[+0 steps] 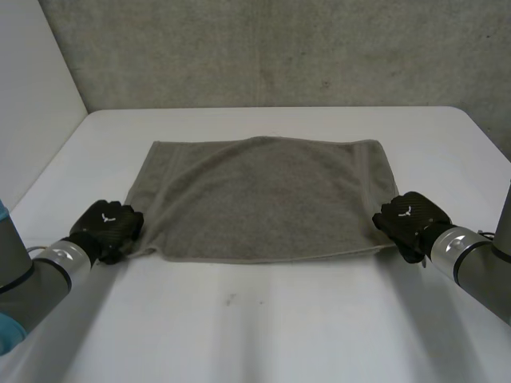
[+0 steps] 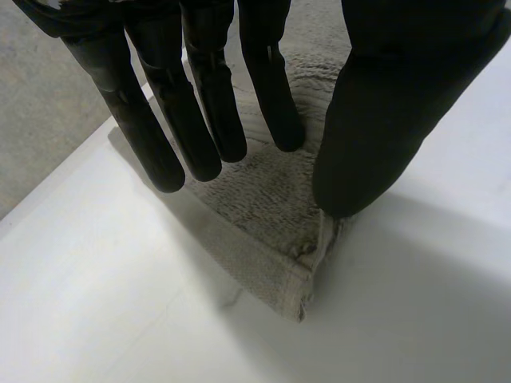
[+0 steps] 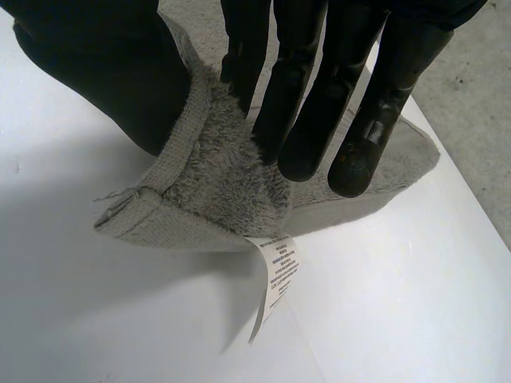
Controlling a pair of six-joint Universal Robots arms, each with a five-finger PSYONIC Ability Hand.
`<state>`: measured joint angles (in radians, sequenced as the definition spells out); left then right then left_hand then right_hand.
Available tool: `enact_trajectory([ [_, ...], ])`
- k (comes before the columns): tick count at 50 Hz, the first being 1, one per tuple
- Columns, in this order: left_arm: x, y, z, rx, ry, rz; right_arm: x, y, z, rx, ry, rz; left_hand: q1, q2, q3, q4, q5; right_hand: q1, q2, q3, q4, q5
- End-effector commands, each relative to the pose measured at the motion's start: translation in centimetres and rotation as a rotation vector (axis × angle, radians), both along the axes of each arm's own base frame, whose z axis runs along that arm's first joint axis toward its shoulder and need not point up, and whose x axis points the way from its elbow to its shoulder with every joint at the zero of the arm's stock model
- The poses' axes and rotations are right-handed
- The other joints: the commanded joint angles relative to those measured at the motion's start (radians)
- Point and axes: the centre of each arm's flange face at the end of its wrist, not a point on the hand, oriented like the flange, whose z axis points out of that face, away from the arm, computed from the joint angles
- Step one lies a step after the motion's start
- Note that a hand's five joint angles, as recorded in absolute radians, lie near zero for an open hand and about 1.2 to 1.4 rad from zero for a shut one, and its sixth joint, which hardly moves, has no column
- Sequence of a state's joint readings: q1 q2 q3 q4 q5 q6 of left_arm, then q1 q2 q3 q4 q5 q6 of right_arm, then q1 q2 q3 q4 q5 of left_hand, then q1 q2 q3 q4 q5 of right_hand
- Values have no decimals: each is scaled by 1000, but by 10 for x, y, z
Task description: Fold the towel.
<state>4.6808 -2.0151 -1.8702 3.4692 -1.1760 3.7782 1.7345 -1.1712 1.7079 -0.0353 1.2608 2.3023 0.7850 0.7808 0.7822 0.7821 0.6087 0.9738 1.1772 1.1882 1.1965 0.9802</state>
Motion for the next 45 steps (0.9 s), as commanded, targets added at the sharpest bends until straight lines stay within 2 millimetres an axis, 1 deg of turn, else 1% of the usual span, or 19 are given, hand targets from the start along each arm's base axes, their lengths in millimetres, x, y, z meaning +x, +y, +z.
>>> enact_trajectory([
  [1,1,9,7,37,1,2,0,0,-2,5,1,0,-14,-9,-11,-11,-12,422,219,208,200,242],
  [10,7,3,7,36,1,22,2,2,-3,11,2,6,7,11,10,10,9,422,219,208,200,242],
  [19,5,3,-3,61,0,14,2,3,-4,15,3,8,10,14,13,13,12,422,219,208,200,242],
  [25,4,-4,-1,42,2,12,2,3,-5,17,3,8,19,23,21,21,20,422,219,208,200,242],
  [30,3,-9,-9,56,0,9,2,4,-6,20,3,8,36,40,39,39,38,422,219,208,200,242],
  [32,3,-12,-9,49,-1,9,2,4,-6,20,3,8,124,128,126,127,125,422,219,208,200,242],
  [33,3,-13,-9,49,-1,9,2,4,-6,20,3,8,124,128,127,127,126,422,219,208,200,242],
  [35,3,-18,-6,26,1,11,2,4,-6,20,3,8,282,286,285,285,284,422,219,208,200,242],
  [36,3,-18,-6,26,1,11,2,4,-6,20,3,8,283,287,286,286,285,422,219,208,200,242],
  [39,3,-23,-3,-6,1,13,2,4,-6,20,3,8,385,389,388,388,387,422,219,208,200,242],
  [44,4,-26,-6,-17,2,14,2,4,-6,20,3,8,433,437,435,435,434,422,219,208,200,242],
  [45,3,-26,-7,-15,2,13,2,4,-6,20,3,8,520,524,523,523,522,422,219,208,200,242],
])
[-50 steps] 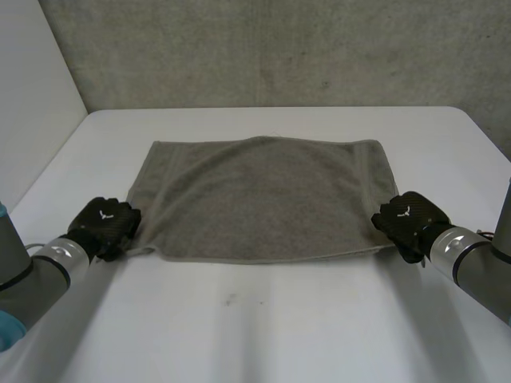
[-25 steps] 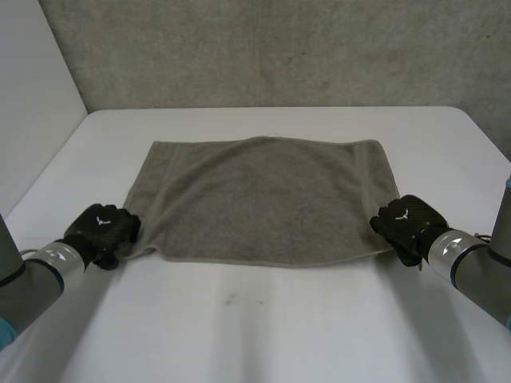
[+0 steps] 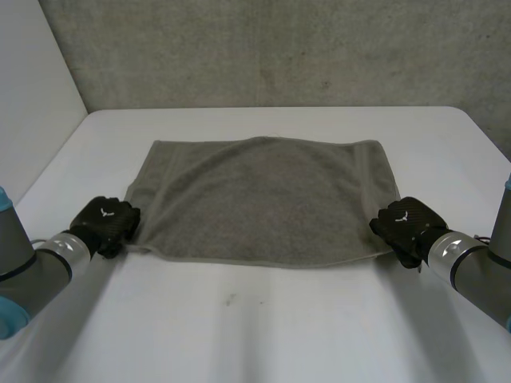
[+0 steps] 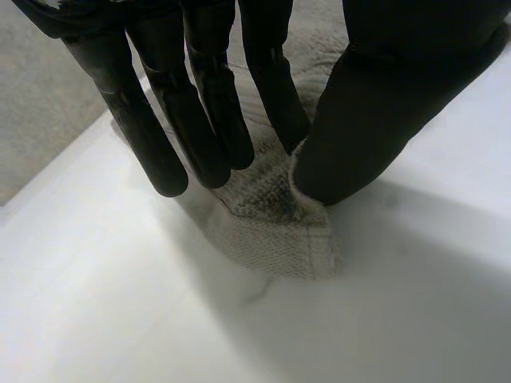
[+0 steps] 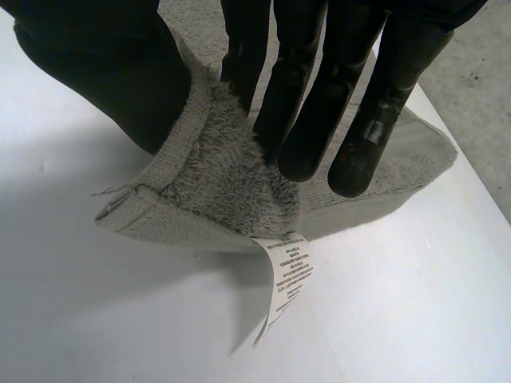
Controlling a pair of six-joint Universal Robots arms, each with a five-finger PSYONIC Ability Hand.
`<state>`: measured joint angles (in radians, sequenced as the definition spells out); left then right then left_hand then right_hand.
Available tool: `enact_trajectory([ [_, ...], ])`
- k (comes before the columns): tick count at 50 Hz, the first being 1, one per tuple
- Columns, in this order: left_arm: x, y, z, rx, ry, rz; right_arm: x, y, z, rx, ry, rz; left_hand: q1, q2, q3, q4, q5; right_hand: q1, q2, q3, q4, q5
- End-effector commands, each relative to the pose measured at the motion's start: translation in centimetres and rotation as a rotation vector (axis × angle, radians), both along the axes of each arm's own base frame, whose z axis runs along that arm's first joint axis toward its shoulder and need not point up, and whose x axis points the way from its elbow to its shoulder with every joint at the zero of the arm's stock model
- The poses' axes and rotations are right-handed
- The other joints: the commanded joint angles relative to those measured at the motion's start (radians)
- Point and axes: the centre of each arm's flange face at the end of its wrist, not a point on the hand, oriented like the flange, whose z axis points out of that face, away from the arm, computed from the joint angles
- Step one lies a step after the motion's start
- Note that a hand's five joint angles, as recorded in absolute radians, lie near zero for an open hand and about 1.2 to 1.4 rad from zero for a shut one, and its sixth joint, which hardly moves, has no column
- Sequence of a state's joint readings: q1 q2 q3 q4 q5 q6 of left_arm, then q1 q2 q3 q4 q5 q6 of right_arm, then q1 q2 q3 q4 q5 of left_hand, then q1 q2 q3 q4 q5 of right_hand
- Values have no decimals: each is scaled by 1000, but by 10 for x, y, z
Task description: Fold the towel.
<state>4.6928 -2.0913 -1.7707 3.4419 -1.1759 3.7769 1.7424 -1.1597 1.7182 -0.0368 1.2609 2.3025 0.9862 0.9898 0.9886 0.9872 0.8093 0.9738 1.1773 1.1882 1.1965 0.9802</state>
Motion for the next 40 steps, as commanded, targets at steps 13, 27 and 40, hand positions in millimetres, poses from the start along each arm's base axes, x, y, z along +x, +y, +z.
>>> enact_trajectory([
  [13,0,-1,20,-72,-4,11,-3,-4,9,-25,6,-23,410,406,408,409,412,422,219,208,200,242],
  [27,37,58,92,-28,-58,114,-28,23,52,131,-1,-80,410,406,408,409,412,422,219,208,200,242],
  [40,44,96,128,27,-25,29,-45,76,94,284,111,143,410,406,408,409,412,422,219,208,200,242],
])
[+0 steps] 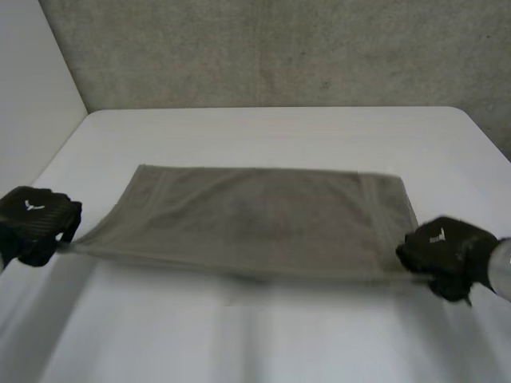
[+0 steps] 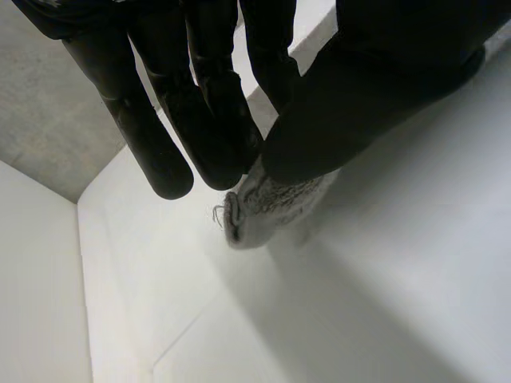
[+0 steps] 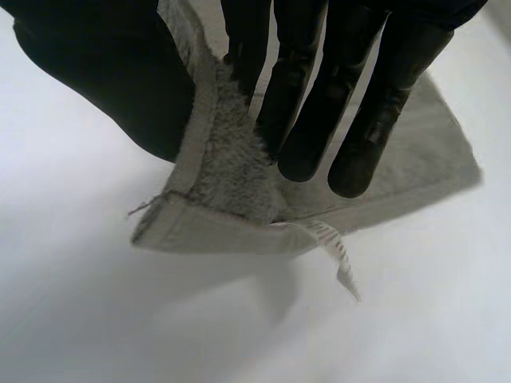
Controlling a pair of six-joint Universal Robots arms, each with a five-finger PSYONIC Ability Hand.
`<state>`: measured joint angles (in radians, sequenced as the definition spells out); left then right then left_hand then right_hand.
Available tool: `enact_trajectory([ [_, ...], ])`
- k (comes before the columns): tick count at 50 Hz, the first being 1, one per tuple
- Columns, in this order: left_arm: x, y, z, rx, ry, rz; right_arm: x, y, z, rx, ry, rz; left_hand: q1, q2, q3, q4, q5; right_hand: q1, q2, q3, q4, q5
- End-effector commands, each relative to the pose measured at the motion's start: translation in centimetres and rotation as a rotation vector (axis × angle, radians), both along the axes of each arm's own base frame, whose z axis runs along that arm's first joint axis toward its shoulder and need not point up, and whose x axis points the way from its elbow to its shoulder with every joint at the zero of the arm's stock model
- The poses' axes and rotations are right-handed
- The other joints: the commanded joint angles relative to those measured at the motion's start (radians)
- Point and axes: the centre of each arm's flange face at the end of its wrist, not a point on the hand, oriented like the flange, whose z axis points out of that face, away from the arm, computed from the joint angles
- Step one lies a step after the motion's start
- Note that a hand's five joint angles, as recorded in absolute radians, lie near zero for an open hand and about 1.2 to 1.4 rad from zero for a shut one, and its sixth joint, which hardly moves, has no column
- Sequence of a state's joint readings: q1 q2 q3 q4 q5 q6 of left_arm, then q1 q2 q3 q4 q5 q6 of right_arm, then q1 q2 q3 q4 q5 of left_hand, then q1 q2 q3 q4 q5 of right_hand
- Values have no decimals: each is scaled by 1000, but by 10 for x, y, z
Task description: Fold the towel.
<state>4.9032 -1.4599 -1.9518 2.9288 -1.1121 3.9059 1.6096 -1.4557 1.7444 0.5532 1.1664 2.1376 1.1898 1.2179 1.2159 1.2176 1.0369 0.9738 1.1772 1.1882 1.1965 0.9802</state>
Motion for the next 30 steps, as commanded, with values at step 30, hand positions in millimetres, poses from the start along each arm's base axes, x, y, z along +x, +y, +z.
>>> enact_trajectory([
  [30,-71,-155,-62,-229,24,-131,39,-152,-52,-397,-41,-122,206,178,180,179,185,422,219,208,200,242],
])
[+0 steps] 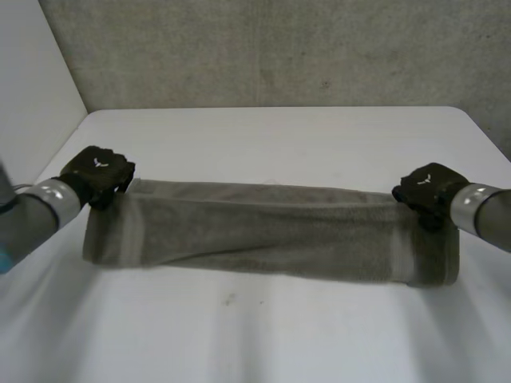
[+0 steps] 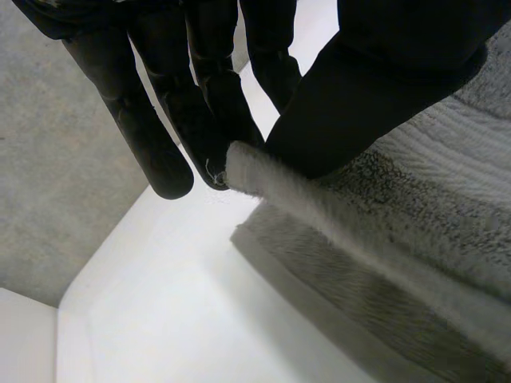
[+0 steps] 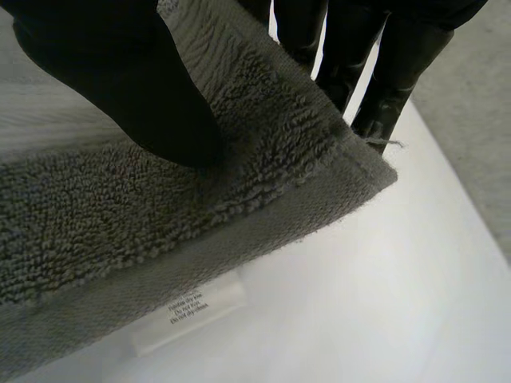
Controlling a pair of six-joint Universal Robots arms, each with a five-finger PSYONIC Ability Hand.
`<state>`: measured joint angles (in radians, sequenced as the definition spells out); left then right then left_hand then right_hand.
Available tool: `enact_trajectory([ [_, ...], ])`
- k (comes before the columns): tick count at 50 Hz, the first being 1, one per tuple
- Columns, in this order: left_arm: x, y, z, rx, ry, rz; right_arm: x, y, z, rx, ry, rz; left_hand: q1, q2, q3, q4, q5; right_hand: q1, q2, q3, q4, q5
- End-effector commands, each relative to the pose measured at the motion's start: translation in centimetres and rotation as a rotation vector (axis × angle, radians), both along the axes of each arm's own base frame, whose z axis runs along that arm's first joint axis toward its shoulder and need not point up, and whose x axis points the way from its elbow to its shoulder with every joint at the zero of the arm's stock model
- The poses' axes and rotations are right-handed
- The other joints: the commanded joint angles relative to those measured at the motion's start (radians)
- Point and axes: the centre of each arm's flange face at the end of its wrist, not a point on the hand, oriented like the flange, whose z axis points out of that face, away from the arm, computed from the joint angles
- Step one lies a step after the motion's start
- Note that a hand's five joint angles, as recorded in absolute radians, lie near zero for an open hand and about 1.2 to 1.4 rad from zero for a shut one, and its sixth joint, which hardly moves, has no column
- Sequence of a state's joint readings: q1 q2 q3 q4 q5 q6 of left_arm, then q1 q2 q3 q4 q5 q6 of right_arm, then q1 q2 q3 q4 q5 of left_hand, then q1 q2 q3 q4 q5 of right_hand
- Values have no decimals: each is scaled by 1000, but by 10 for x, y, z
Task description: Fold the towel.
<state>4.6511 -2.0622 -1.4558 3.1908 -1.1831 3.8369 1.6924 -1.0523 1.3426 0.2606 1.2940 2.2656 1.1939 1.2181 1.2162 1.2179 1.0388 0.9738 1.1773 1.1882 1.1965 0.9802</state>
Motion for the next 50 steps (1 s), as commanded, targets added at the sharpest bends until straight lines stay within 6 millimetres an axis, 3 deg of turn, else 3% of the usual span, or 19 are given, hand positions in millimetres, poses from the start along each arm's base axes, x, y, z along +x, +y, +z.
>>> enact_trajectory([
  [1,-13,-47,-22,-130,22,39,17,-36,-22,-152,-7,-31,202,178,180,178,183,422,219,208,200,242],
  [9,-24,-67,-34,-239,37,36,26,-57,-37,-224,-3,-54,202,178,180,178,183,422,219,208,200,242],
  [18,-36,-71,-45,-247,40,2,34,-66,-52,-248,1,-45,202,178,180,178,183,422,219,208,200,242],
  [19,-40,-70,-46,-251,39,-8,34,-67,-55,-246,6,-54,200,176,178,176,180,-294,-498,-509,-517,-475],
  [20,-42,-68,-47,-251,37,-15,34,-67,-56,-245,9,-59,-320,-345,-343,-344,-340,-799,-1003,-1014,-1022,-980],
  [21,-42,-68,-47,-251,37,-15,34,-67,-56,-245,9,-59,-326,-350,-348,-350,-345,-799,-1003,-1014,-1022,-980],
  [22,-44,-66,-47,-257,35,-17,37,-66,-55,-257,14,-63,-802,-827,-825,-826,-822,-799,-1003,-1014,-1022,-980],
  [23,-46,-65,-47,-268,32,-18,39,-68,-50,-282,8,-69,-1005,-1029,-1027,-1029,-1024,-799,-1003,-1014,-1022,-980],
  [26,-48,-64,-45,-284,31,-23,39,-70,-44,-310,-7,-78,-1016,-1040,-1038,-1040,-1035,-799,-1003,-1014,-1022,-980],
  [31,-51,-56,-28,-344,18,-29,38,-67,1,-409,-93,-105,-1016,-1040,-1038,-1040,-1035,-799,-1003,-1014,-1022,-980],
  [34,-48,-54,-21,-353,20,-23,36,-64,12,-416,-133,-118,-1016,-1040,-1038,-1040,-1035,-799,-1003,-1014,-1022,-980],
  [36,-42,-48,-13,-346,24,1,32,-54,39,-428,-225,-141,-1016,-1040,-1038,-1040,-1035,-799,-1003,-1014,-1022,-980],
  [37,-42,-48,-13,-346,24,2,32,-54,39,-428,-226,-141,-1016,-1040,-1038,-1040,-1035,-799,-1003,-1014,-1022,-980],
  [39,-38,-37,-4,-341,26,19,28,-41,61,-433,-297,-158,-1016,-1040,-1038,-1040,-1035,-799,-1003,-1014,-1022,-980],
  [42,-33,-30,6,-343,33,26,25,-26,72,-424,-339,-167,-1016,-1040,-1038,-1040,-1035,-799,-1003,-1014,-1022,-980],
  [44,-25,-14,23,-336,68,44,23,-18,72,-408,-346,-167,-1019,-1043,-1041,-1043,-1038,-799,-1003,-1014,-1022,-980],
  [50,-20,10,41,-295,187,61,14,14,62,-295,-319,-182,-1019,-1044,-1042,-1043,-1039,-799,-1003,-1014,-1022,-980],
])
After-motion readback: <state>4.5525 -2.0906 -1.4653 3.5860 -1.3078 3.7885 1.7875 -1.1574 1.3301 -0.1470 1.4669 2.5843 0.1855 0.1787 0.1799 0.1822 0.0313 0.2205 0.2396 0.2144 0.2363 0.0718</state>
